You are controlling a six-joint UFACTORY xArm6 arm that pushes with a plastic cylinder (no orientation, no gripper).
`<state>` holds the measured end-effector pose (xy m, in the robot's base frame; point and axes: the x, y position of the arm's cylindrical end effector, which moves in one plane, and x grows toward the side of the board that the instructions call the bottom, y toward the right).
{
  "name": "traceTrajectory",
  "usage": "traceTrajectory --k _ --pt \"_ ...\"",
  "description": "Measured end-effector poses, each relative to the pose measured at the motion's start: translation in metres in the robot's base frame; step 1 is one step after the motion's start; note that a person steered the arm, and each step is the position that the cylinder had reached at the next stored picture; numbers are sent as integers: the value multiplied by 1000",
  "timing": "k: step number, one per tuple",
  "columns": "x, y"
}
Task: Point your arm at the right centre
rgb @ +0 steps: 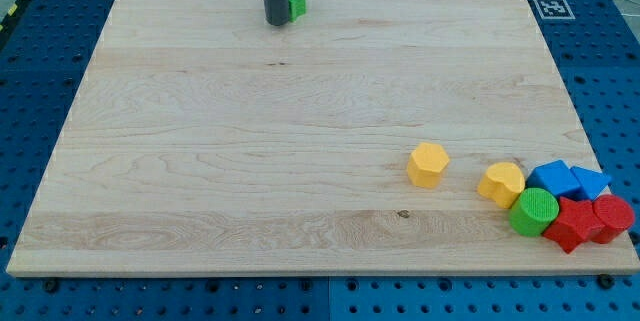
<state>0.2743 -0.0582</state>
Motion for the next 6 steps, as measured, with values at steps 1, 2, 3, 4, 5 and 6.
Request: traceTrajectory --k 1,2,3,4,5,6 --pt "-2 10" --pt "-15 14" --pt "-20 14" --pt "7 26" --pt "30 89" --pt "55 174"
